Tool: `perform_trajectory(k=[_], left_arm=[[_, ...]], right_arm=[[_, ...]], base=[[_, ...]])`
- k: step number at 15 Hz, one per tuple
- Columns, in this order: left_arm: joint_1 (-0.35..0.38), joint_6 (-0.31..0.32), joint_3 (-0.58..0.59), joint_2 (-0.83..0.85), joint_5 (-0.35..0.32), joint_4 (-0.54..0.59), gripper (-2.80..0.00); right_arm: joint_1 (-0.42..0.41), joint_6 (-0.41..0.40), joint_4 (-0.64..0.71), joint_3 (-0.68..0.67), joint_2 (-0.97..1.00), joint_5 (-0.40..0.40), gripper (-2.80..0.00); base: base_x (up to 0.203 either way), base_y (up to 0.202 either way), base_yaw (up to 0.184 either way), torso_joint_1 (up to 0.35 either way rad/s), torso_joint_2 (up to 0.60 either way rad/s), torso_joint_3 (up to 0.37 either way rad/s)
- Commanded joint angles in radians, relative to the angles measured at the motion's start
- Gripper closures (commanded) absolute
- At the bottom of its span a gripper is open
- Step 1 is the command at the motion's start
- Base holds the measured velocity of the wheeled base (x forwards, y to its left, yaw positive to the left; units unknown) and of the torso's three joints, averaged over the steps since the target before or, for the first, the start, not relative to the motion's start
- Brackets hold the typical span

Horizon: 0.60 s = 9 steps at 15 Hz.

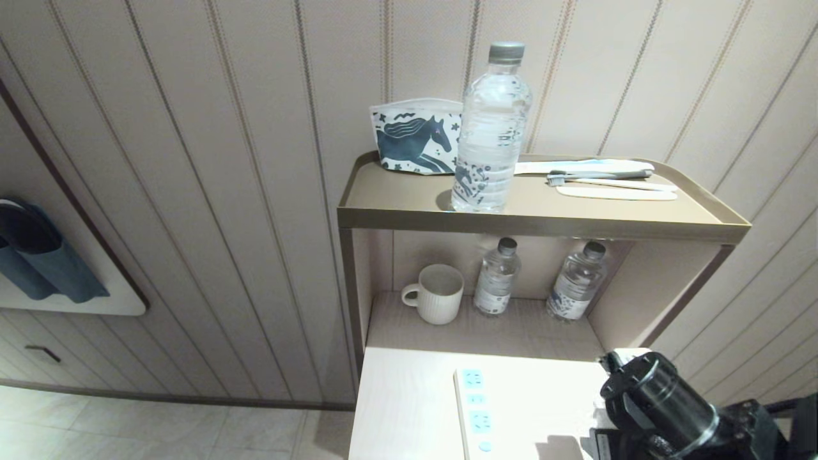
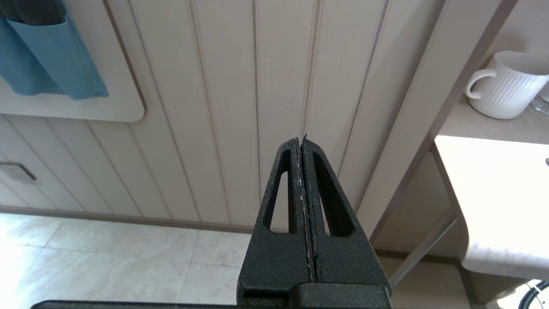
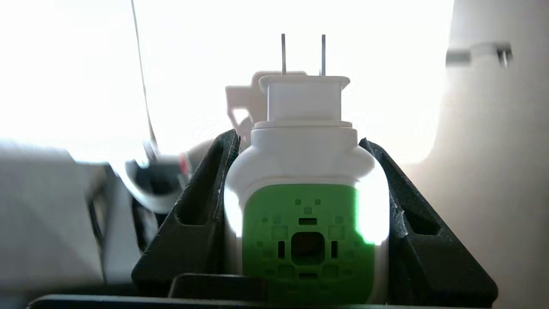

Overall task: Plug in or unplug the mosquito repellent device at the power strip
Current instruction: Insert the plug into the socket

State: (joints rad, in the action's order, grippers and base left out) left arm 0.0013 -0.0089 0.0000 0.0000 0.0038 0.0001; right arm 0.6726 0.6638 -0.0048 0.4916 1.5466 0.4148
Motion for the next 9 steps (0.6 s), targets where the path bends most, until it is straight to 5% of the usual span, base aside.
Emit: perform_trajectory(k=[1,9], left_arm=[[0.0,0.0,0.0,0.002,0.001,0.0,0.0],[0.0,0.0,0.0,0.002,0.001,0.0,0.0]], right_arm=[[0.005,0.004,-0.252,-0.079,0.038,0.034,0.0],[0.108,-0.041,-0.577,-0.047,0.358,0.065,0.0]], base=[[0.0,0.0,0.0,0.0,0.0,0.0],[0.0,0.0,0.0,0.0,0.0,0.0]])
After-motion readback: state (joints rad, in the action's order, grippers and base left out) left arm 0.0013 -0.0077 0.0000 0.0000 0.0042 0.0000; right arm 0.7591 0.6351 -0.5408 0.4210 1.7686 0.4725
